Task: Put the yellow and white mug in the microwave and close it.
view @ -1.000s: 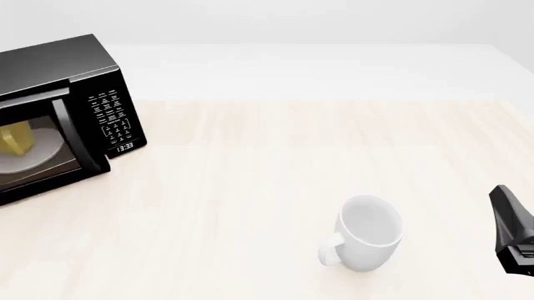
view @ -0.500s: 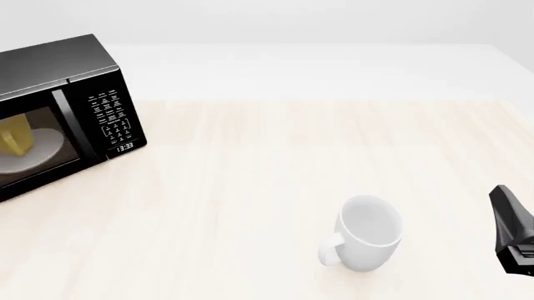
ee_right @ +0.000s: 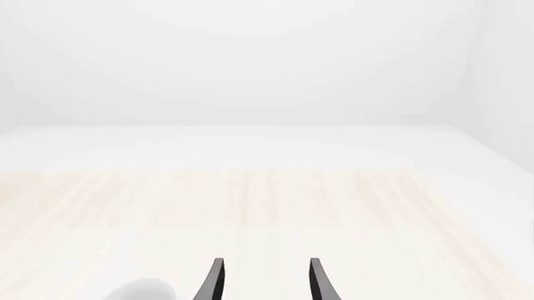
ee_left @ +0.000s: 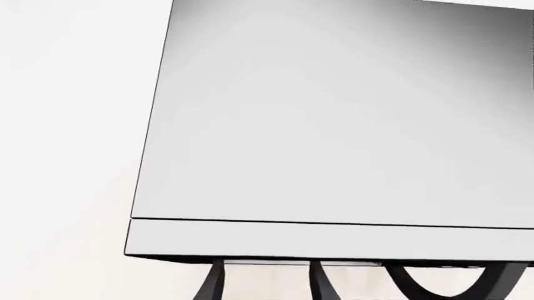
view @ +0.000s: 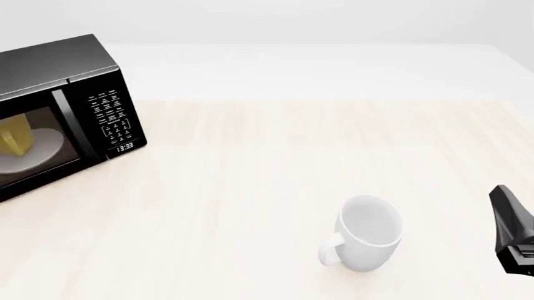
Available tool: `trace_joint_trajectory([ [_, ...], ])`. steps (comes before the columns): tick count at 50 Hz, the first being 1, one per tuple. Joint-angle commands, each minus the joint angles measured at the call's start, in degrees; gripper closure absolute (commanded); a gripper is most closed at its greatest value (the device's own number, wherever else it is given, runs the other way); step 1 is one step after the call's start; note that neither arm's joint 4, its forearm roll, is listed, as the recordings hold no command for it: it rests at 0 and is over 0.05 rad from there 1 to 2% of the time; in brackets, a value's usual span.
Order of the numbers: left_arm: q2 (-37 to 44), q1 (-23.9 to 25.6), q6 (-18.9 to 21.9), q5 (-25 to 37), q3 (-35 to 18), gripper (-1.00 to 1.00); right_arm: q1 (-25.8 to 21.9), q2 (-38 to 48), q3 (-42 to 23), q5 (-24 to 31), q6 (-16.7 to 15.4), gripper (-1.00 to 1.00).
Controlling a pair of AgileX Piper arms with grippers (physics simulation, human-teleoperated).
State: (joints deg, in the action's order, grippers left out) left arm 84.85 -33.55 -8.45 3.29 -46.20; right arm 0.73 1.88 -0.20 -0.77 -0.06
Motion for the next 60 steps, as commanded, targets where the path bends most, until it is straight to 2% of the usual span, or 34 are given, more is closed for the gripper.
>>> trace_joint_trajectory([
  [1,-1.24,0.75,-0.72,-0.05,2.2,-1.0,0.02,0.11,0.0,-0.06,-0.03,-1.0],
  [15,-9.87,0.68,-0.96,3.19,5.18,-1.0,0.02,0.12,0.0,-0.07,-0.06,-1.0],
  [25,-16.26,0.27,-0.72,5.75,4.42,-1.0,0.03,0.15,0.0,-0.09,-0.06,-1.0],
  [40,-25.05,2.52,0.56,8.87,4.01,-1.0,0.04,0.18,0.0,-0.11,-0.07,-1.0],
  [60,-33.27,0.71,1.75,16.05,2.8,-1.0,0.05,0.18,0.0,-0.11,-0.08,-1.0],
])
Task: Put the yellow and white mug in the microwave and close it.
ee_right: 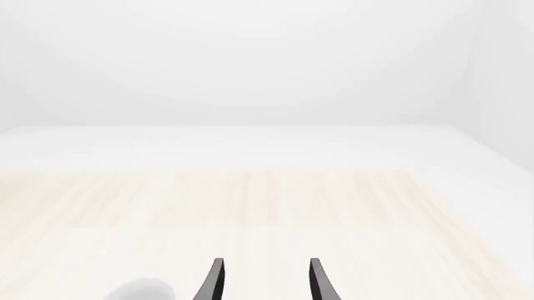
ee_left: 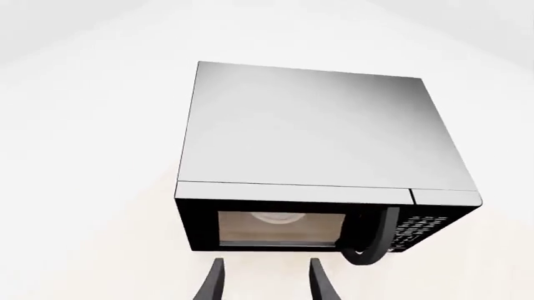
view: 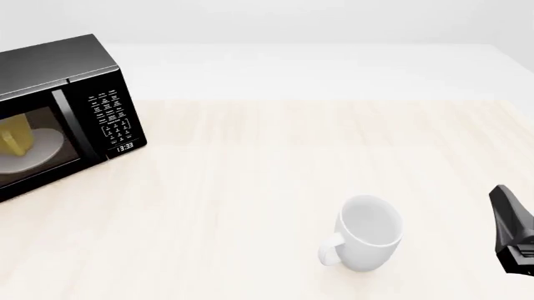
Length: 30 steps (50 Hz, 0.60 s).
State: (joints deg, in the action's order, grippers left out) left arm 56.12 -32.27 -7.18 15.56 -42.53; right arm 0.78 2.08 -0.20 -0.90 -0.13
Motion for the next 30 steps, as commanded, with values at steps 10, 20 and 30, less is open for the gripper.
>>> trace_joint_trajectory([
  [10,-8.02,-1.82,1.12,7.46,-2.19,-1.0,0.02,0.0,0.0,0.0,0.02,-1.0],
  [20,-11.9,-1.65,0.21,11.97,-4.3,-1.0,0.01,-0.01,0.0,0.0,0.02,-1.0],
  [30,-16.02,-1.21,-0.91,17.2,-7.79,-1.0,0.02,0.02,0.0,-0.01,0.01,-1.0],
])
